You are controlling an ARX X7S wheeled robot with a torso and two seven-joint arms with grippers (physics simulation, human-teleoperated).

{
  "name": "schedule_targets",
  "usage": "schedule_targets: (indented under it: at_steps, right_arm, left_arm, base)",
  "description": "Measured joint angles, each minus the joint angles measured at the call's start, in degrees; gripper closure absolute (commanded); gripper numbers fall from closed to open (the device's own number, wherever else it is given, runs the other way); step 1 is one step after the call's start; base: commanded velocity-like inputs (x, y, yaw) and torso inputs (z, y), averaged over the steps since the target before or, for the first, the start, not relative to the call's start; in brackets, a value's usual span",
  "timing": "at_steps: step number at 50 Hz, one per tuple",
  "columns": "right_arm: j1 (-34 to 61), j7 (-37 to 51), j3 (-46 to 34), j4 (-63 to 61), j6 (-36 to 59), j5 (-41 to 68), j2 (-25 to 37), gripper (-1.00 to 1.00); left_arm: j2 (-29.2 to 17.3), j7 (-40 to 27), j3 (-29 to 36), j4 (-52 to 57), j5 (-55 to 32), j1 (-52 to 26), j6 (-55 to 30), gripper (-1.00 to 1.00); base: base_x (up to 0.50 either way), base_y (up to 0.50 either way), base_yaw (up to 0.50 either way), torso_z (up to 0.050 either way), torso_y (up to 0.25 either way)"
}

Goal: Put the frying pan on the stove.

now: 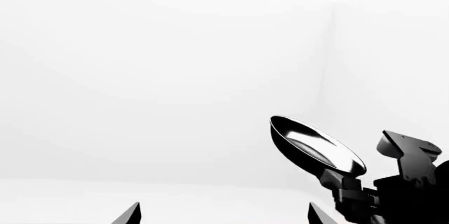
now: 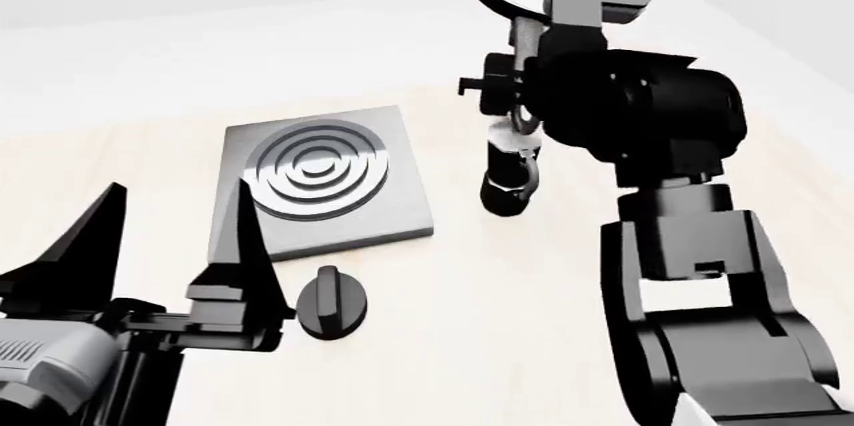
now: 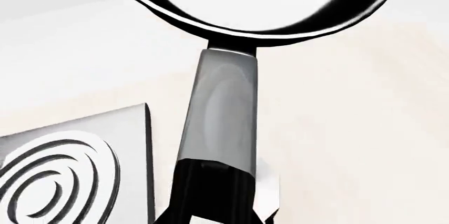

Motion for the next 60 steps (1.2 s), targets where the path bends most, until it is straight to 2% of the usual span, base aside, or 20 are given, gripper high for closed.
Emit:
schedule_targets:
  at_steps: [14, 28, 35, 50, 60]
  right_arm:
    - [0.3, -1.4, -11.3, -2.0, -0.5, 12.0, -0.1, 1.0]
    - [3.1, 1.3, -24.7, 2.4, -5.1, 26.5, -0.2, 1.0]
    - [5.9, 3.4, -36.1, 7.4, -9.4, 39.7, -0.2, 1.0]
    - [12.1, 4.7, -65.8, 15.6, -18.1, 76.3, -0.3, 1.0]
    - [14.7, 5.3, -79.5, 16.2, -20.7, 89.6, -0.3, 1.0]
  left_arm:
    - [-0.6, -0.3, -0.6, 0.5, -0.6, 0.2, 0.6, -1.0]
    - [-1.2, -0.7, -1.2, 1.0, -1.1, 0.4, 1.0, -1.0]
    - [-1.6, -0.9, -1.5, 1.3, -1.3, 0.6, 1.2, -1.0]
    - [-1.9, -1.1, -1.9, 1.3, -1.8, 0.7, 1.7, -1.0]
    - [-2.2, -1.1, -2.2, 1.4, -2.1, 0.9, 2.1, -1.0]
  base:
    - [0.0, 0.0, 0.0, 0.001, 0.002]
    - [0.0, 0.0, 0.0, 0.001, 0.001]
    - [0.0, 0.0, 0.0, 0.0, 0.001]
    - [0.0, 0.0, 0.0, 0.001, 0.001]
    - [0.0, 0.0, 0.0, 0.0, 0.002]
